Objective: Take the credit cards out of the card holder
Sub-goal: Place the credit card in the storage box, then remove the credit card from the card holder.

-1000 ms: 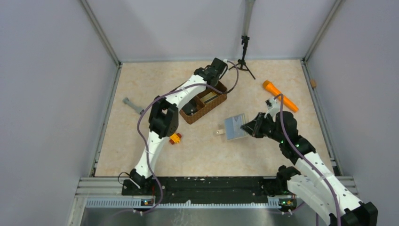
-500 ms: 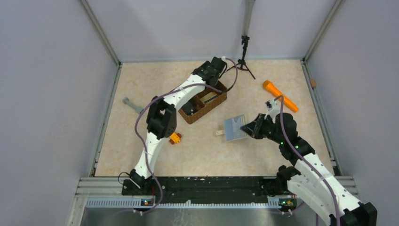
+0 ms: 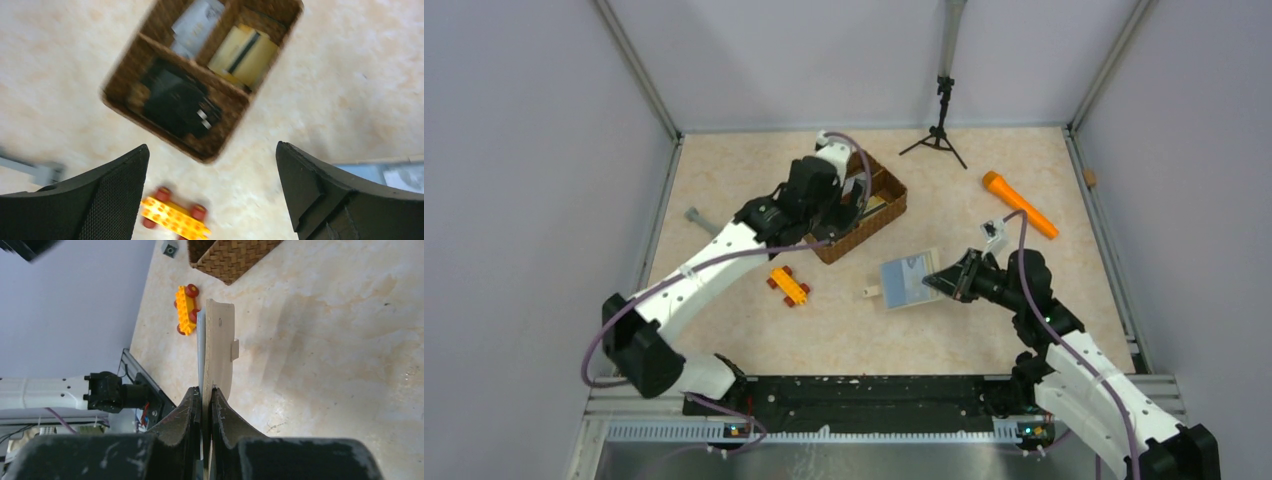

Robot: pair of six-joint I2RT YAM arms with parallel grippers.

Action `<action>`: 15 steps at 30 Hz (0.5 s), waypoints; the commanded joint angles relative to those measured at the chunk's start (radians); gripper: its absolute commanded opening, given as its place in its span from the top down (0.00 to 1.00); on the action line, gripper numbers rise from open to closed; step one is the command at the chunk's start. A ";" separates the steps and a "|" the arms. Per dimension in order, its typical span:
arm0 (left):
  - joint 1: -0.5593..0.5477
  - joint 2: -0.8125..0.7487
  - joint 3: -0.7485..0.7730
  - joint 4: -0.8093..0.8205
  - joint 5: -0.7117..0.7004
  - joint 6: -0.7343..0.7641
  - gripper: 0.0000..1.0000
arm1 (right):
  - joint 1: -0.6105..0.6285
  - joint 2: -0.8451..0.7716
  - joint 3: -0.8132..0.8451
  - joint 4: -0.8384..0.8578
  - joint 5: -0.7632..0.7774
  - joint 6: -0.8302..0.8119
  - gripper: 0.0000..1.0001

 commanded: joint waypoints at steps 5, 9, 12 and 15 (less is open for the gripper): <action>0.031 -0.389 -0.590 0.518 0.431 -0.440 0.01 | -0.008 -0.054 0.009 0.134 -0.093 0.027 1.00; 0.035 -0.510 -0.850 0.854 0.697 -0.582 0.01 | -0.008 -0.068 0.010 0.143 -0.123 0.036 1.00; 0.034 -0.539 -0.985 1.068 0.818 -0.654 0.01 | -0.008 -0.067 -0.011 0.232 -0.189 0.104 1.00; 0.034 -0.572 -1.064 1.164 0.860 -0.686 0.01 | -0.008 -0.061 -0.045 0.361 -0.272 0.208 1.00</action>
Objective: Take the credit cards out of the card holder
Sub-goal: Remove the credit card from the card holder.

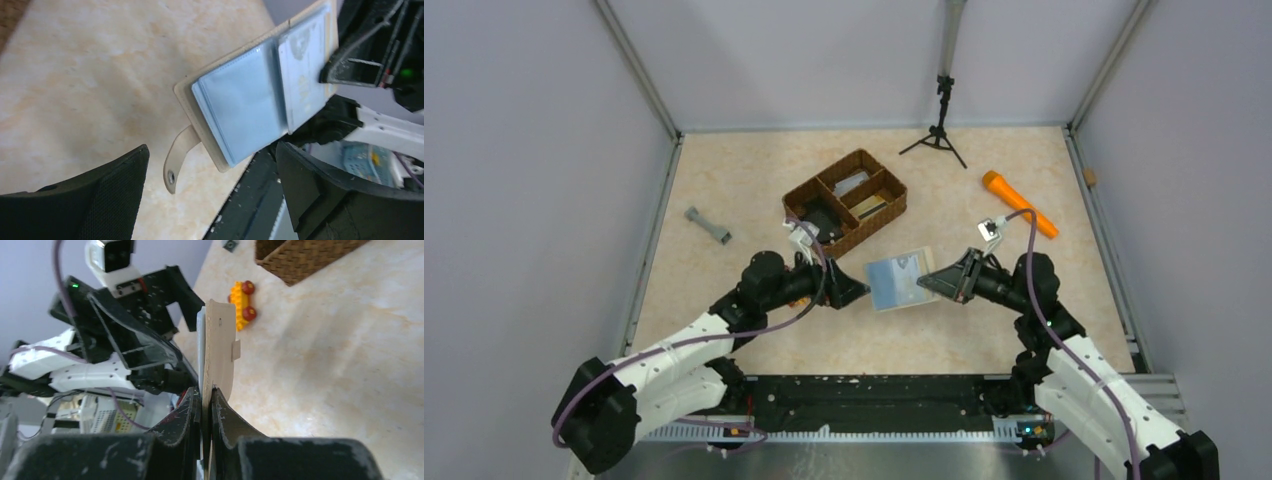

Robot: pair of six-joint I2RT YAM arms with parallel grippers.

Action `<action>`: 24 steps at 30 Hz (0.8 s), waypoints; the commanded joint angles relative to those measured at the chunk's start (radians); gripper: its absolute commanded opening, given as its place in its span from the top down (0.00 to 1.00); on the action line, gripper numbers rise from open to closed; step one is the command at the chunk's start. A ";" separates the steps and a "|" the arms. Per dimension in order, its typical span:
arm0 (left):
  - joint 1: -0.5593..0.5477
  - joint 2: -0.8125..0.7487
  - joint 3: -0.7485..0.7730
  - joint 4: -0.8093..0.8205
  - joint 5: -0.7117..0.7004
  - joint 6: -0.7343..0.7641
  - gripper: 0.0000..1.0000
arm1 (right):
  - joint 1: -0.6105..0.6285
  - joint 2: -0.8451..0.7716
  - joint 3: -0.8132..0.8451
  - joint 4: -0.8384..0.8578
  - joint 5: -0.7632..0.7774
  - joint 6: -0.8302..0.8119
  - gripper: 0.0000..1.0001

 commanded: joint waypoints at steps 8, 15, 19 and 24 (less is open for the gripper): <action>0.001 -0.219 -0.134 0.346 0.226 -0.172 0.01 | -0.008 -0.002 -0.074 0.456 -0.255 0.293 1.00; -0.003 -0.197 -0.146 0.352 0.249 -0.222 0.01 | -0.007 -0.013 -0.073 0.503 -0.286 0.354 1.00; -0.016 -0.100 -0.158 0.491 0.282 -0.291 0.09 | -0.006 -0.017 -0.065 0.480 -0.295 0.353 1.00; -0.021 -0.021 -0.153 0.607 0.310 -0.337 0.60 | -0.006 -0.032 -0.064 0.430 -0.280 0.345 1.00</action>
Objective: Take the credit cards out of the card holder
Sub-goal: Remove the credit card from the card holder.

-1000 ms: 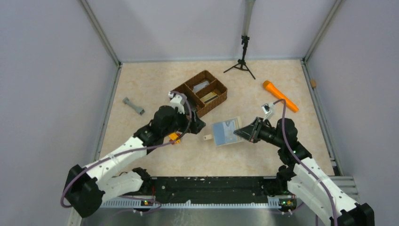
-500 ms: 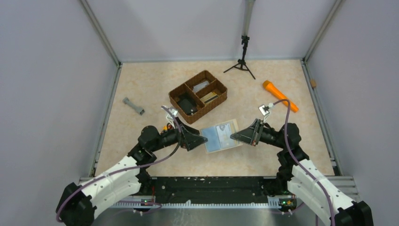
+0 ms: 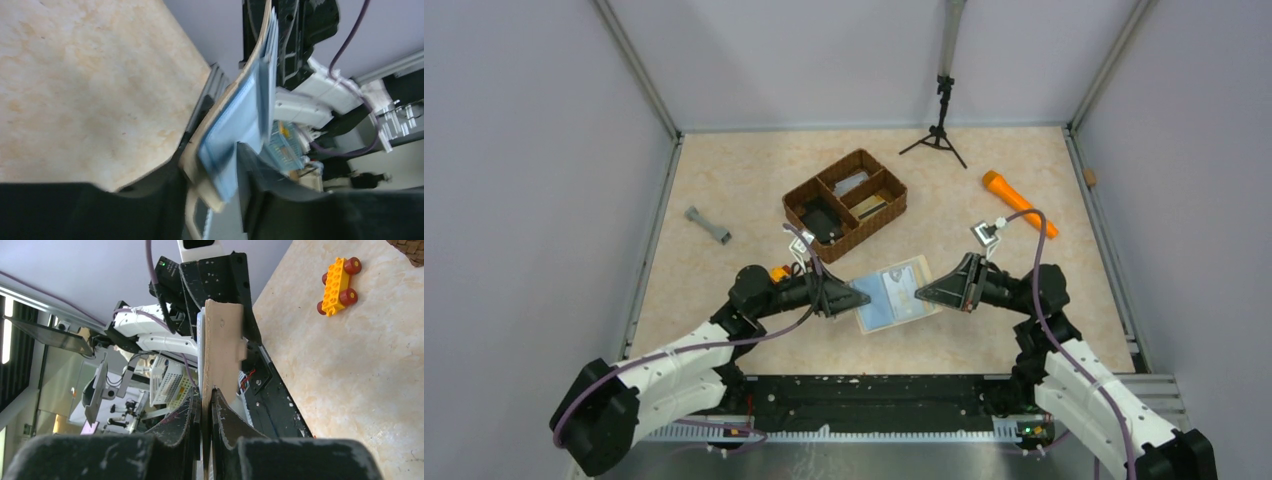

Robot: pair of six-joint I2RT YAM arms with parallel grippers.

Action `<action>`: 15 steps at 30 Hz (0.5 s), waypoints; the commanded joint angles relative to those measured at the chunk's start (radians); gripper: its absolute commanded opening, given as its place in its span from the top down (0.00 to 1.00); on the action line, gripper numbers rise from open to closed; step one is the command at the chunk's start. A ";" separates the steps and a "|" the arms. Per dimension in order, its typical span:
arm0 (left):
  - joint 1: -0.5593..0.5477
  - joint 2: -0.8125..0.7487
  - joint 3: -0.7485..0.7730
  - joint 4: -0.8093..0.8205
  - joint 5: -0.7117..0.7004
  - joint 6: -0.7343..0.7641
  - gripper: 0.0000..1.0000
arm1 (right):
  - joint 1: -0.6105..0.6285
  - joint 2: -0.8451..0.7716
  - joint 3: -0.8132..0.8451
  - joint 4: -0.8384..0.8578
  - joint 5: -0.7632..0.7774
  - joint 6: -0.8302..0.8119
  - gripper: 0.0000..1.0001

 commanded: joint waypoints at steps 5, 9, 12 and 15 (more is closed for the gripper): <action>-0.005 -0.007 0.032 0.038 -0.003 0.009 1.00 | -0.004 -0.045 0.041 -0.120 0.001 -0.081 0.83; -0.005 -0.078 0.039 -0.090 -0.046 0.048 1.00 | -0.005 -0.068 0.063 -0.212 0.021 -0.129 0.72; -0.005 -0.125 0.046 -0.157 -0.060 0.064 1.00 | -0.005 -0.086 0.054 -0.216 0.033 -0.125 0.74; -0.005 -0.141 0.045 -0.157 -0.055 0.051 1.00 | -0.005 -0.086 0.045 -0.224 0.034 -0.124 0.85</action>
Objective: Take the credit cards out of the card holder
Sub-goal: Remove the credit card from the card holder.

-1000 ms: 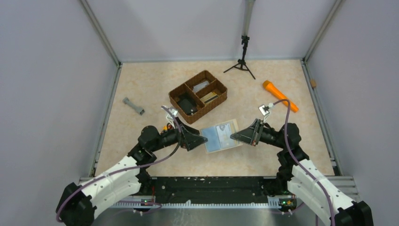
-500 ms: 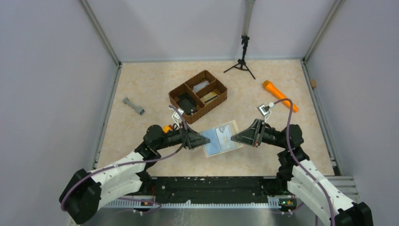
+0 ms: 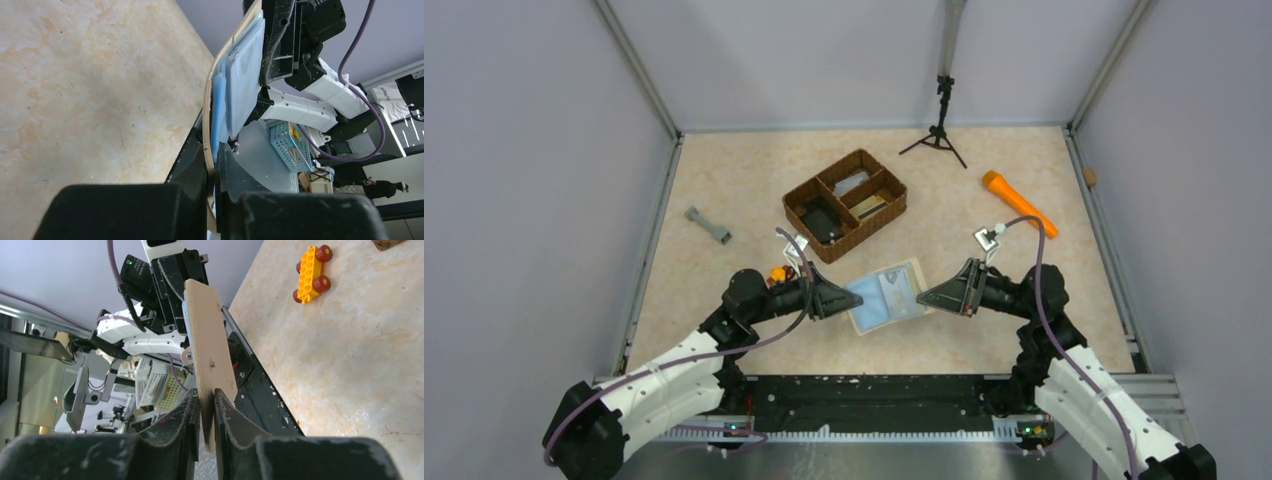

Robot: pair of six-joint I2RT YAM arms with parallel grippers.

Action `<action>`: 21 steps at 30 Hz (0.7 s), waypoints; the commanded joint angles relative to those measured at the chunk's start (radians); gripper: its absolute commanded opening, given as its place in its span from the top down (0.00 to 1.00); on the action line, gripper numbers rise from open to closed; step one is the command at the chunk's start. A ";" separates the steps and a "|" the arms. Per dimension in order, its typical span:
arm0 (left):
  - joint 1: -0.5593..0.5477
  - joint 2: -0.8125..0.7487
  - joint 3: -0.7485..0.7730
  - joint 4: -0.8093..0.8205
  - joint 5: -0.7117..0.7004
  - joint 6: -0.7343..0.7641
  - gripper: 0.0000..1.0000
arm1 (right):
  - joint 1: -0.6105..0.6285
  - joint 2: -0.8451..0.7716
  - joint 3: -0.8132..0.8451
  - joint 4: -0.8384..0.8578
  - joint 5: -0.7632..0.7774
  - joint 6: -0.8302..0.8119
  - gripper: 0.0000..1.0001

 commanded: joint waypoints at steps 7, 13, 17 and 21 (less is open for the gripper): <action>-0.002 -0.008 0.022 0.066 0.010 -0.030 1.00 | -0.002 -0.022 0.043 -0.071 0.008 -0.044 0.98; -0.001 0.023 0.022 0.094 0.024 -0.034 1.00 | -0.002 -0.032 0.046 -0.051 -0.008 -0.041 1.00; -0.008 0.067 0.028 0.130 0.029 -0.040 1.00 | -0.002 -0.022 0.067 -0.092 -0.017 -0.098 1.00; -0.012 0.140 0.052 0.123 0.022 0.005 1.00 | 0.000 0.006 0.084 -0.101 -0.043 -0.118 1.00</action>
